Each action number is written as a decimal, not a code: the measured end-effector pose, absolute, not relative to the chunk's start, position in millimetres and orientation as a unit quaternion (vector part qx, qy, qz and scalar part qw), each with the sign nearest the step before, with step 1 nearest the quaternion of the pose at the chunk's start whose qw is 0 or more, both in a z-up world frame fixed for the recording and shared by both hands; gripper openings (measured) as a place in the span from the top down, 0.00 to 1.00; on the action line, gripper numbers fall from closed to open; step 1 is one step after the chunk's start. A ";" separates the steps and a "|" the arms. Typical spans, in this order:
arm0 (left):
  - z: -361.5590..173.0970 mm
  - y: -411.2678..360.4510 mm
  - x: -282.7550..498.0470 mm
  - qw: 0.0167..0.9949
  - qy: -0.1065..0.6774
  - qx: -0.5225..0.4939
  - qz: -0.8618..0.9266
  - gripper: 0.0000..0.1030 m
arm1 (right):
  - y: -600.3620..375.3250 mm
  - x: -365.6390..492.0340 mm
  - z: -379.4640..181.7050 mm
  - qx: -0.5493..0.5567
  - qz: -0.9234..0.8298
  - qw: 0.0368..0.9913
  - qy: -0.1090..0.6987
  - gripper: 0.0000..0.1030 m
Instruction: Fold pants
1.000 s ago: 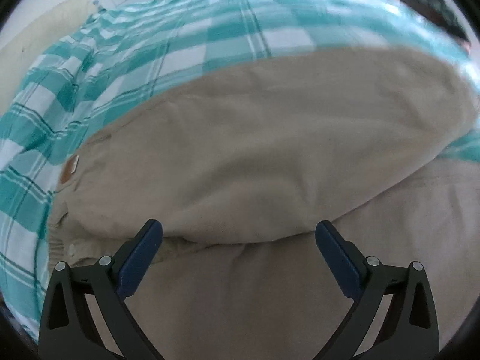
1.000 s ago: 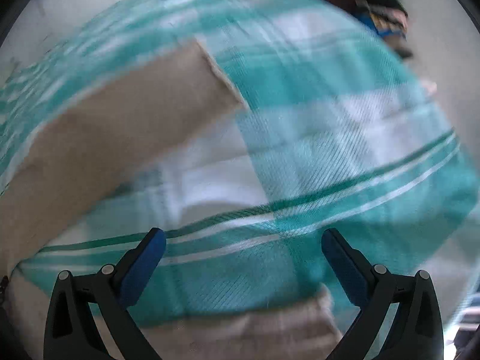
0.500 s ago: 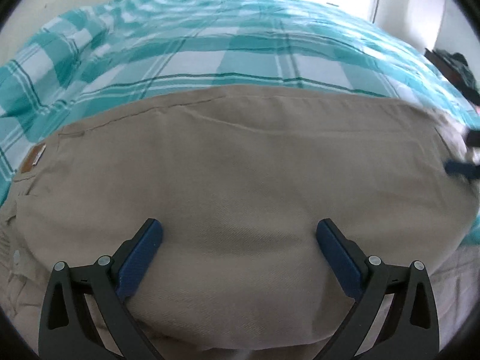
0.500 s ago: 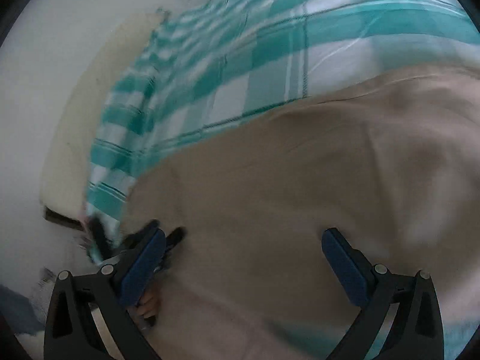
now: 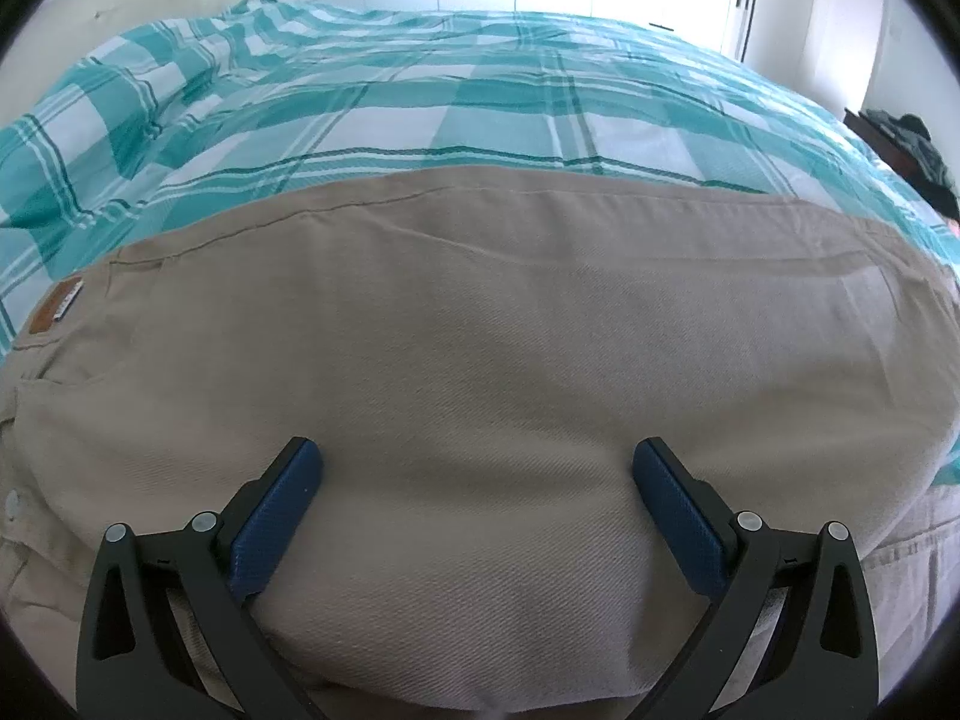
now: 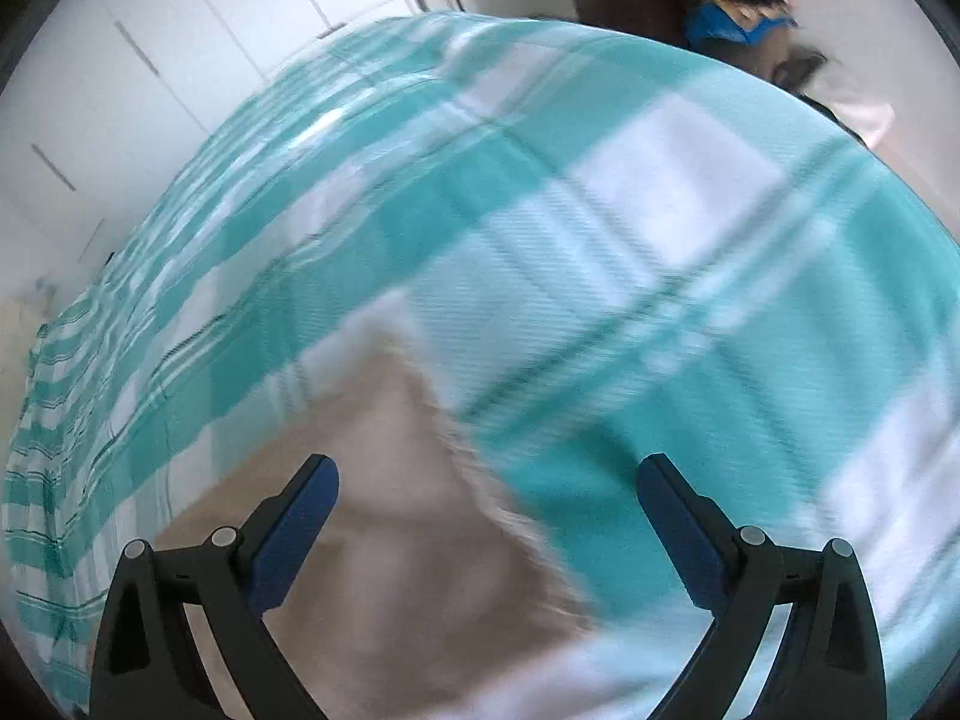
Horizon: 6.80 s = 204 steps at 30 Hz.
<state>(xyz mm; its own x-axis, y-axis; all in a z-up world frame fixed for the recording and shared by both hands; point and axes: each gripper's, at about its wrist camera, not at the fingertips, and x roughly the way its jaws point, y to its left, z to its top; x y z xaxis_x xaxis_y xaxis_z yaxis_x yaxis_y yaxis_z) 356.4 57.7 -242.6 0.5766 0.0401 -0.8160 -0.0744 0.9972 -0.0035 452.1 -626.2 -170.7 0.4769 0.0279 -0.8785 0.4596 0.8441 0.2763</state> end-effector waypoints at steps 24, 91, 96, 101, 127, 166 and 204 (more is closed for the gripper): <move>-245.4 54.3 358.8 0.887 0.459 -0.011 0.040 0.01 | -479.9 326.8 -67.5 0.116 0.305 0.852 0.410 0.94; -188.5 101.6 375.4 0.787 0.548 -0.282 -0.039 0.01 | -528.0 181.6 -124.1 0.462 -0.052 0.841 0.276 0.99; -205.0 102.3 416.2 0.771 0.564 -0.296 -0.019 0.01 | -526.3 177.0 -70.9 0.424 0.047 0.855 0.295 0.99; -217.4 93.5 428.3 0.768 0.582 -0.268 0.001 0.01 | -502.6 167.5 -117.3 0.472 0.072 0.788 0.390 0.26; -143.7 129.0 417.9 0.788 0.510 -0.340 -0.054 0.98 | -530.0 194.4 -112.3 0.430 -0.092 0.819 0.370 0.96; -184.7 85.8 155.5 0.755 0.623 -0.190 -0.076 0.91 | -613.3 125.5 -126.1 0.348 -0.102 0.798 0.481 0.81; -146.8 60.1 107.3 0.773 0.626 -0.057 -0.088 0.86 | -541.9 126.9 -147.3 0.187 0.013 0.739 0.647 0.69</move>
<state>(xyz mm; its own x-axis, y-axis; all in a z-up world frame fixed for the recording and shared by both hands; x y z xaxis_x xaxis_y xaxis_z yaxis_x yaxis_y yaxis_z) 107.3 60.1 -146.8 0.2016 -0.2079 -0.9572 0.0658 0.9779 -0.1985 126.9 -541.9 -147.3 0.1615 0.2614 -0.9516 0.2230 0.9297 0.2932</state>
